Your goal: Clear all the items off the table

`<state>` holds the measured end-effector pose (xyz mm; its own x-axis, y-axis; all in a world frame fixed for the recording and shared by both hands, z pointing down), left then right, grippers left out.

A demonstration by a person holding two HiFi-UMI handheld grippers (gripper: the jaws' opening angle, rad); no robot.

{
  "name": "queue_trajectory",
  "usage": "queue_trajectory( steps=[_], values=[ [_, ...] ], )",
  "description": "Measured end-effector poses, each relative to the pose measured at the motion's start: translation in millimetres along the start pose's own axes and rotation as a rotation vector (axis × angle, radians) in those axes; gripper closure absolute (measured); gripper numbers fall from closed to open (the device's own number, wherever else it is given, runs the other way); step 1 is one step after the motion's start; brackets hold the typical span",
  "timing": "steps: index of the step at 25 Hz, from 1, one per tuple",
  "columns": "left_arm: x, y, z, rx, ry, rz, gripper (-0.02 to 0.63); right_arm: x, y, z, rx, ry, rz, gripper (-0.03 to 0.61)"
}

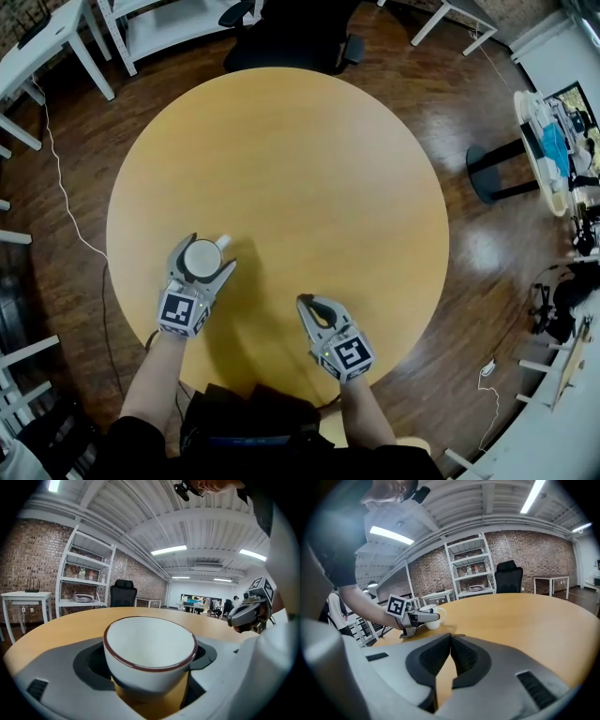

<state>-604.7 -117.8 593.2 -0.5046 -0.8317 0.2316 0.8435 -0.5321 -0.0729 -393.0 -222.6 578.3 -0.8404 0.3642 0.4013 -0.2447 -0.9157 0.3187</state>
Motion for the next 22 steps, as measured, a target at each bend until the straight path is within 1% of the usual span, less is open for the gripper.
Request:
queue_trajectory(
  steps=[5,10,13,16,17,19,20,22],
  values=[
    [0.8,-0.9,-2.1,-0.014,-0.025,0.018,0.169,-0.8,-6.0,-2.3,-0.011,-0.006,0.017,0.574],
    [-11.7,-2.2,-9.3,-0.007,-0.032,0.047,0.170,-1.1,-15.7,-10.7,-0.011,0.032,0.033,0.574],
    [-24.9,-3.6,-23.7,-0.009,0.004,0.070,0.172,-4.9,-21.9,-18.5,-0.016,0.060,0.056,0.574],
    [-39.4,-12.0,-38.2,-0.031,0.037,0.080,0.184,-9.3,-32.8,-24.7,-0.016,0.099,0.091,0.574],
    [-44.5,-16.0,-42.1,-0.037,0.045,0.079,0.194,-11.1,-37.1,-27.4,-0.015,0.116,0.103,0.574],
    [-55.0,-23.4,-51.2,-0.040,0.063,0.070,0.242,-15.8,-44.8,-34.4,-0.011,0.151,0.127,0.574],
    [-60.6,-26.4,-56.4,-0.040,0.076,0.066,0.308,-18.9,-48.9,-38.3,-0.010,0.167,0.139,0.574],
    [-73.2,-30.2,-68.7,-0.041,0.106,0.072,0.397,-26.8,-58.9,-45.0,-0.015,0.192,0.165,0.574]
  ],
)
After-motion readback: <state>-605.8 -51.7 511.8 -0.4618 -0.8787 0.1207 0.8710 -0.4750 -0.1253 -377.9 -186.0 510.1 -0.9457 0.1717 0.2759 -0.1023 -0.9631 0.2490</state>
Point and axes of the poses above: the fingertips, and each gripper's own axes: x forward along the fingers, y to its right, z out of its underside, the point moved 4 cm from there along -x, backward along the fingers, and after that the axes turned 14 degrees about -z, right-handed, at the moved point
